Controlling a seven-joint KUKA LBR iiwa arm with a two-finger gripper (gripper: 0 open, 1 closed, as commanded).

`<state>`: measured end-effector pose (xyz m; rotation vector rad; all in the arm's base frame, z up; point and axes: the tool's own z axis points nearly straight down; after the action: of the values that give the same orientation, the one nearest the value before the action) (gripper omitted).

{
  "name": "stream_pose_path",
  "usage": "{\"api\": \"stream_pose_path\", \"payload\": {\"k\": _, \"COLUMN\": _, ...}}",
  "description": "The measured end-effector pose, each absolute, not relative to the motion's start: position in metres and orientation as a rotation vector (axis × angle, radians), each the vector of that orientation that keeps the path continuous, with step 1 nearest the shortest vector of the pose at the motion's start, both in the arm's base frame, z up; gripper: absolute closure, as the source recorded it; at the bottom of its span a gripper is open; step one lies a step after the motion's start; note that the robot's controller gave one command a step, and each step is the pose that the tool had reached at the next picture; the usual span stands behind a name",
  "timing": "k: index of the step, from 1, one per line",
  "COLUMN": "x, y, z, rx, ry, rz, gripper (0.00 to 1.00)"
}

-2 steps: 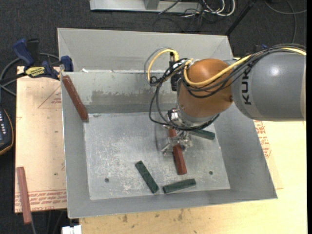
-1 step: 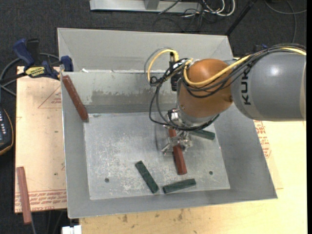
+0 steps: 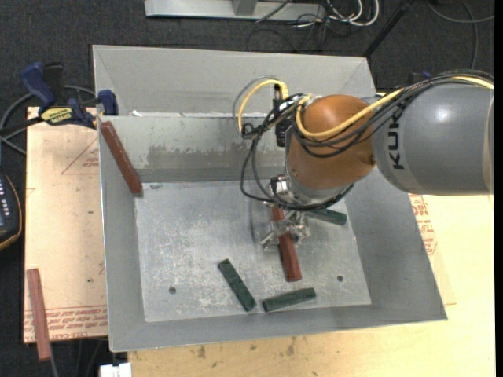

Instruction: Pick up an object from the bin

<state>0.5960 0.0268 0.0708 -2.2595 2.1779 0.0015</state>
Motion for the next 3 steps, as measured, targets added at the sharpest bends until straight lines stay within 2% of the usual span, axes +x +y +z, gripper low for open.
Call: {"api": "stream_pose_path", "payload": {"k": 3, "x": 0.596, "y": 0.0267, "z": 0.0705, "rx": -2.259, "ry": 2.178, "rz": 0.002, "gripper": 1.0}}
